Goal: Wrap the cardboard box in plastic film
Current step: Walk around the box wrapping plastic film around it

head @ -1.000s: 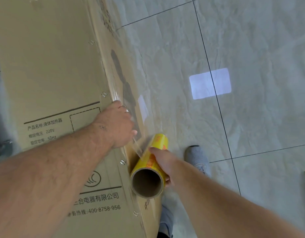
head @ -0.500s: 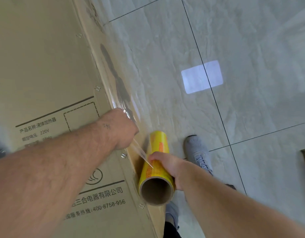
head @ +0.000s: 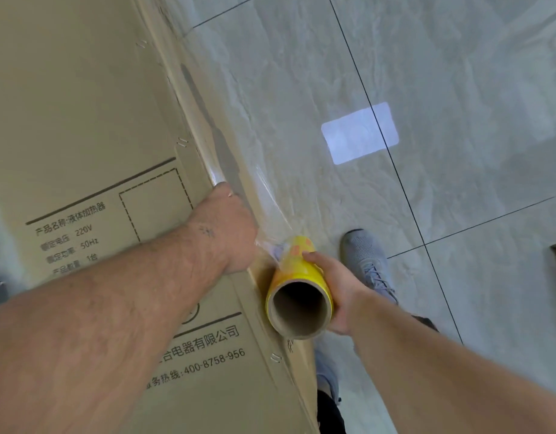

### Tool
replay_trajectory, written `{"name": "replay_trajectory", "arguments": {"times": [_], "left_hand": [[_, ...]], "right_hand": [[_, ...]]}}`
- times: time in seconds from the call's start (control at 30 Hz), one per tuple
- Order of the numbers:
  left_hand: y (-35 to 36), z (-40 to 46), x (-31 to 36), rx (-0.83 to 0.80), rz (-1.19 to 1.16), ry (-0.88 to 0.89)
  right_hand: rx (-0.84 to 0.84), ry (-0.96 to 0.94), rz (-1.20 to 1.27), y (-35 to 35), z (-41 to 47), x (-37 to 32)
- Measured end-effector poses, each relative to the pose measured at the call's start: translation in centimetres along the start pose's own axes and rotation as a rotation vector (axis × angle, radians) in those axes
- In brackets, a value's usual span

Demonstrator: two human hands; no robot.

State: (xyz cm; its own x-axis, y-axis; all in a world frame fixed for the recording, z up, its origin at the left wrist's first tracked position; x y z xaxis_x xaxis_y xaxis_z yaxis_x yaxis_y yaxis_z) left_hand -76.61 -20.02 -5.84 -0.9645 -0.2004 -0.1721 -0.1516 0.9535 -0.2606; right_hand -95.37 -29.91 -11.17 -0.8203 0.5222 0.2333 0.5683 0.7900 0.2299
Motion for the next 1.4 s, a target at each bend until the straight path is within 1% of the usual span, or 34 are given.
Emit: {"name": "replay_trajectory", "arguments": {"times": [0.07, 0.13, 0.17, 0.27, 0.4, 0.47, 0.57, 0.63, 0.7, 0.73, 0.83, 0.87, 0.93, 0.97, 1.03, 1.07, 1.13, 1.2, 1.33, 1.4], "left_hand": [[-0.1, -0.3, 0.1, -0.001, 0.027, -0.006], [-0.1, -0.7, 0.3, 0.013, 0.031, 0.016], [-0.2, -0.8, 0.4, 0.028, 0.018, 0.029], [-0.1, -0.9, 1.1, 0.051, -0.061, 0.052], [0.6, -1.4, 2.7, 0.061, -0.017, 0.084], [0.9, -1.5, 3.0, 0.075, -0.002, 0.089], [0.8, -2.0, 3.6, 0.141, -0.067, 0.150], [0.9, -2.8, 4.4, 0.164, -0.131, 0.226], [1.2, -3.4, 5.0, 0.196, -0.098, 0.224], [1.2, -3.5, 5.1, 0.208, -0.075, 0.209], [1.2, -3.2, 5.2, 0.204, -0.061, 0.168], [1.2, -3.0, 5.3, 0.212, -0.050, 0.167], [1.2, -3.2, 5.3, 0.235, -0.019, 0.151], [1.3, -3.4, 5.2, 0.228, -0.034, 0.142], [1.3, -3.5, 5.1, 0.227, -0.093, 0.130], [1.1, -3.6, 5.1, 0.235, -0.113, 0.130], [1.0, -3.5, 5.3, 0.226, -0.141, 0.123], [1.1, -3.3, 5.5, 0.195, -0.162, 0.122], [0.6, -3.6, 6.0, 0.119, -0.119, 0.130], [0.6, -4.0, 6.7, 0.100, -0.088, 0.131]], "right_hand": [[-0.055, -0.026, 0.055, 0.5, -0.4, 0.8], [-0.075, -0.033, 0.077, 0.6, -0.5, 1.2], [-0.068, -0.028, 0.048, 0.5, -0.9, 1.1], [-0.017, 0.023, -0.140, -0.8, -1.0, 1.8], [0.050, 0.126, -0.443, -1.8, -1.1, 3.7], [0.088, 0.151, -0.587, -1.0, -1.8, 3.4], [0.127, 0.106, -0.835, 0.9, -2.4, 0.9], [0.179, 0.050, -0.877, 1.2, -2.0, -0.5], [0.176, 0.017, -0.819, 0.8, -1.2, -0.7], [0.166, -0.001, -0.721, 0.2, -0.7, -0.4], [0.141, 0.003, -0.270, -2.2, -0.9, 2.4], [0.096, 0.005, -0.124, -2.4, -1.4, 3.5], [-0.031, -0.006, 0.091, -2.2, -1.8, 5.6], [-0.086, -0.015, 0.172, -1.8, -2.1, 6.2], [-0.150, -0.036, 0.235, -1.3, -2.4, 6.5], [-0.153, -0.039, 0.245, -1.3, -2.5, 6.3], [-0.116, -0.013, 0.149, -1.7, -2.4, 6.1], [-0.042, 0.029, -0.002, -2.6, -2.6, 6.2], [0.095, 0.158, -0.336, -4.5, -1.9, 7.9], [0.124, 0.157, -0.507, -4.4, -1.8, 7.7]]}}
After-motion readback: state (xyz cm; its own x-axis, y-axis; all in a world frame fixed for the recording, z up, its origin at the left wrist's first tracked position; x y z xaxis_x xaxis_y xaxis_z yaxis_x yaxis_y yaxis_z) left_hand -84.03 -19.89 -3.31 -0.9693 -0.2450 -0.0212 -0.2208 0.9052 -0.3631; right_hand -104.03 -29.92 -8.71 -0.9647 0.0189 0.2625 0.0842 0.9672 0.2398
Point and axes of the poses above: each hand's wrist, its own z-axis towards the middle knuckle, its own y-axis out of the palm, x = y × z, the point moved 5 cm from there along z, towards the middle knuckle, and after that the axes turned 10 degrees about -x, right-handed, at the moved point
